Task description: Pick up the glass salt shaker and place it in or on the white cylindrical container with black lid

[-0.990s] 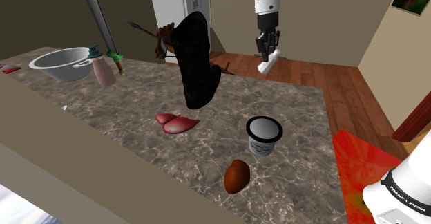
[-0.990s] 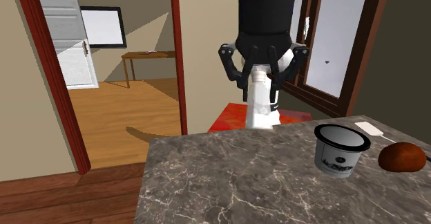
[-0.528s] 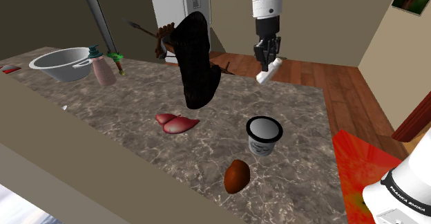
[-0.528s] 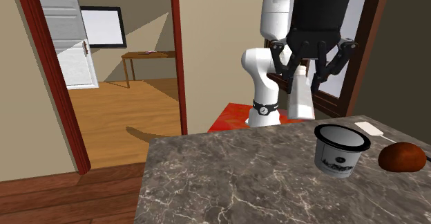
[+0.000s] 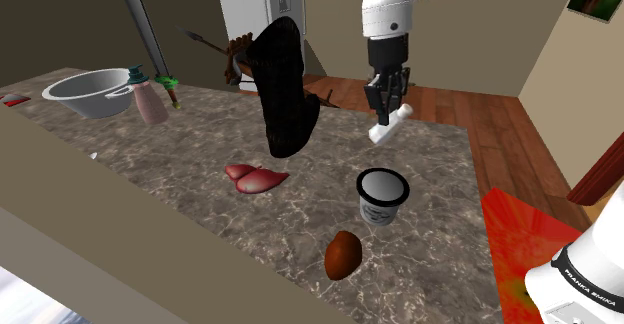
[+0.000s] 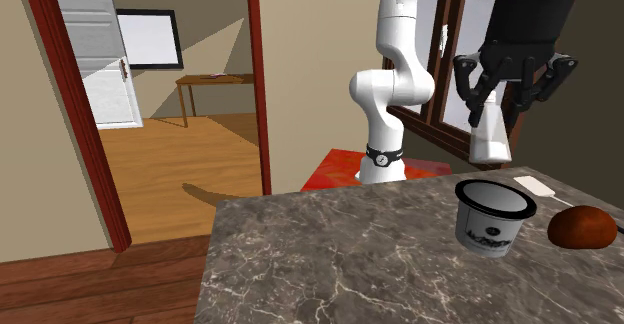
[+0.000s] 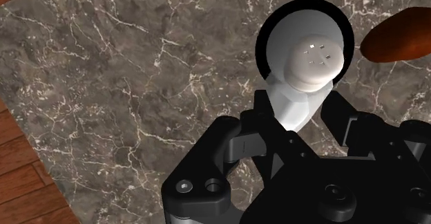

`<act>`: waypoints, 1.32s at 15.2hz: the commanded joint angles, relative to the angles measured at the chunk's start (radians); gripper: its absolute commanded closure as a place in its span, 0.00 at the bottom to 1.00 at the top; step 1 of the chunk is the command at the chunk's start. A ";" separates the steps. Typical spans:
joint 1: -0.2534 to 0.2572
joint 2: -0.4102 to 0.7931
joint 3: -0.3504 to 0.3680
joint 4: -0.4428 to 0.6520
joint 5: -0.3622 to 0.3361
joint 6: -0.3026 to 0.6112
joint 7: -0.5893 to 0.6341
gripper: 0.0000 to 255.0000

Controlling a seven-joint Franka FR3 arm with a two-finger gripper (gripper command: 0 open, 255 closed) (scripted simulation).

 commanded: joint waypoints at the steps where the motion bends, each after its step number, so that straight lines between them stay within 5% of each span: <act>1: 0.021 -0.023 0.025 -0.020 0.016 0.001 0.044 1.00; 20: 0.050 -0.008 0.065 -0.219 0.037 0.218 0.084 1.00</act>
